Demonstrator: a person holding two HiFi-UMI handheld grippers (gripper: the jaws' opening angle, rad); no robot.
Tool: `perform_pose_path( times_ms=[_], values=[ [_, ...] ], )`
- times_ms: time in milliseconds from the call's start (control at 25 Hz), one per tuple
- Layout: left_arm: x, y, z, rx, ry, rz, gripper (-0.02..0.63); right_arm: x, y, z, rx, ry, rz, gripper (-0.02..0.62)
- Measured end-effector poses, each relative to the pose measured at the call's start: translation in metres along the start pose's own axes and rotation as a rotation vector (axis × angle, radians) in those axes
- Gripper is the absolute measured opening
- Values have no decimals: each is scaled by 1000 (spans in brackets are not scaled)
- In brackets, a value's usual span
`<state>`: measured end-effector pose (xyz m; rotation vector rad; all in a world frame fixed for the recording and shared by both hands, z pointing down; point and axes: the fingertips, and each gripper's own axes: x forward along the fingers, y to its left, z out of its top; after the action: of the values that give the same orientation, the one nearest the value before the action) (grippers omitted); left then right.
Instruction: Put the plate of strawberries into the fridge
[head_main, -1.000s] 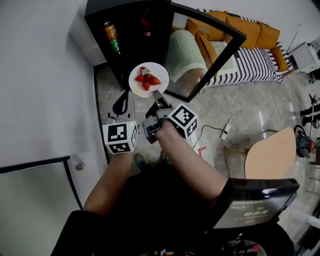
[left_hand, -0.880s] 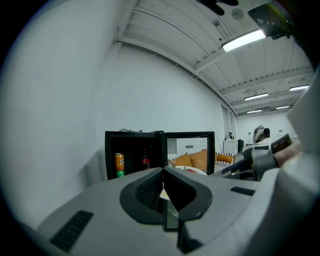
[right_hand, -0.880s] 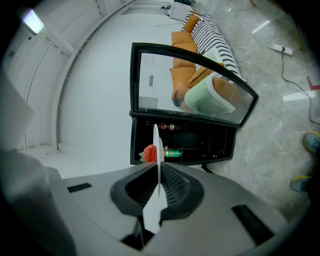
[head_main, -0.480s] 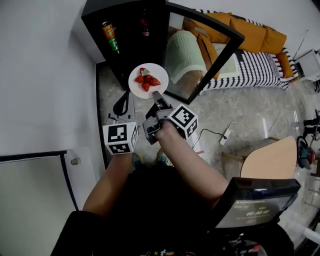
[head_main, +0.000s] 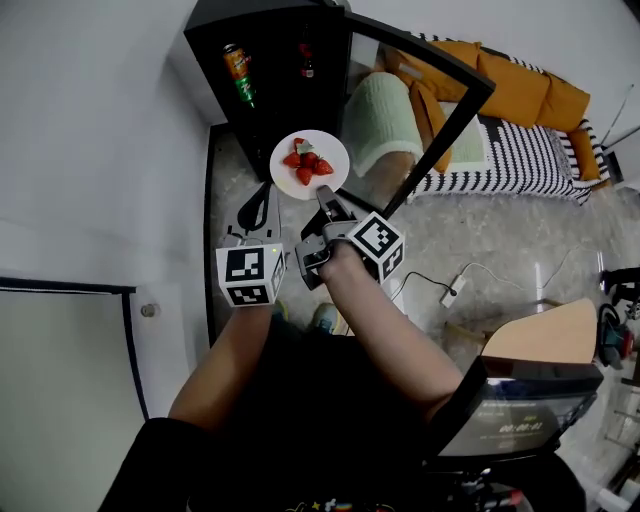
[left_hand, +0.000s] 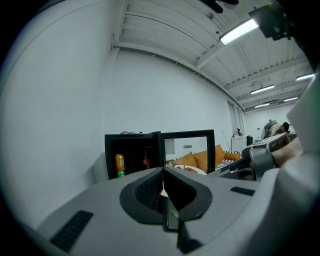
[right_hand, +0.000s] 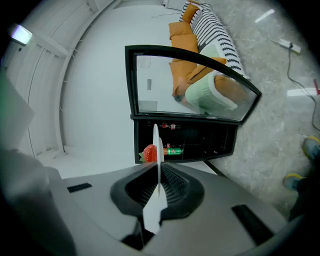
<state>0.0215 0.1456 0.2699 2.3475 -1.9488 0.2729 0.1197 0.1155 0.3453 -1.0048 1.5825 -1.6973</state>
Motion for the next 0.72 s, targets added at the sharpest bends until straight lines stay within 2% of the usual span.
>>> perform_pose_path(
  times_ms=[280, 720],
  values=[
    [-3, -8, 0, 5, -16, 4, 6, -5, -6, 0, 5, 11, 0, 21],
    [13, -22, -8, 23, -10, -33, 6, -6, -12, 10, 28, -5, 3, 21]
  ],
)
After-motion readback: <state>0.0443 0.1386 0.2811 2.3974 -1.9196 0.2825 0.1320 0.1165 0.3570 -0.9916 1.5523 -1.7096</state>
